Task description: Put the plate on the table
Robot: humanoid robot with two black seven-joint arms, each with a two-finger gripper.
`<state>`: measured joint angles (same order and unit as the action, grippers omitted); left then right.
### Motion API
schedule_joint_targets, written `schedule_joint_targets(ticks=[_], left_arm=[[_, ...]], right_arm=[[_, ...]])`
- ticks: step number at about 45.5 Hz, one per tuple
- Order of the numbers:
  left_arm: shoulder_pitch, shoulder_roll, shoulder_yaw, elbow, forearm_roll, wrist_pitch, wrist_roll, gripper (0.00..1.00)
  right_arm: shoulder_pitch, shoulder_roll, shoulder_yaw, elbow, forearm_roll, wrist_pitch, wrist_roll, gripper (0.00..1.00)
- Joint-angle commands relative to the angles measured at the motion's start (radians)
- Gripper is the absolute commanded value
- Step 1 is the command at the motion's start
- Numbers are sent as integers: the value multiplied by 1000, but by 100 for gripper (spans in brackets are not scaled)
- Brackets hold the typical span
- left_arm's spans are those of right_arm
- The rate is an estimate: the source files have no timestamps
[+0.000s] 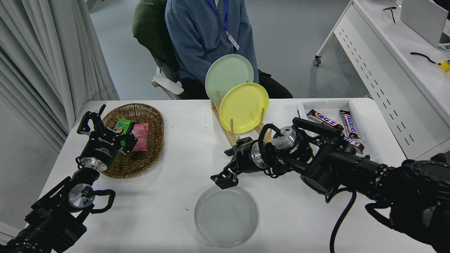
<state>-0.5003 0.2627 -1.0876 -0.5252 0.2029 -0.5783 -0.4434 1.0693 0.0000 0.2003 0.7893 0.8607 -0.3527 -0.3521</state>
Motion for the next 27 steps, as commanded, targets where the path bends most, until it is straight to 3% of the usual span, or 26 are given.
schedule_joint_targets(ticks=[1, 10, 27], left_arm=[[0, 0, 0, 1, 1, 0, 0, 100], [-1, 1, 0, -1, 0, 0, 0, 100], [-1, 0, 0, 1, 1, 0, 0, 100]], right_arm=[[-32, 0, 108, 11, -157, 155, 93, 99], [-38, 0, 179, 16, -255, 322, 96, 99], [-97, -20, 444, 18, -518, 414, 97, 99]])
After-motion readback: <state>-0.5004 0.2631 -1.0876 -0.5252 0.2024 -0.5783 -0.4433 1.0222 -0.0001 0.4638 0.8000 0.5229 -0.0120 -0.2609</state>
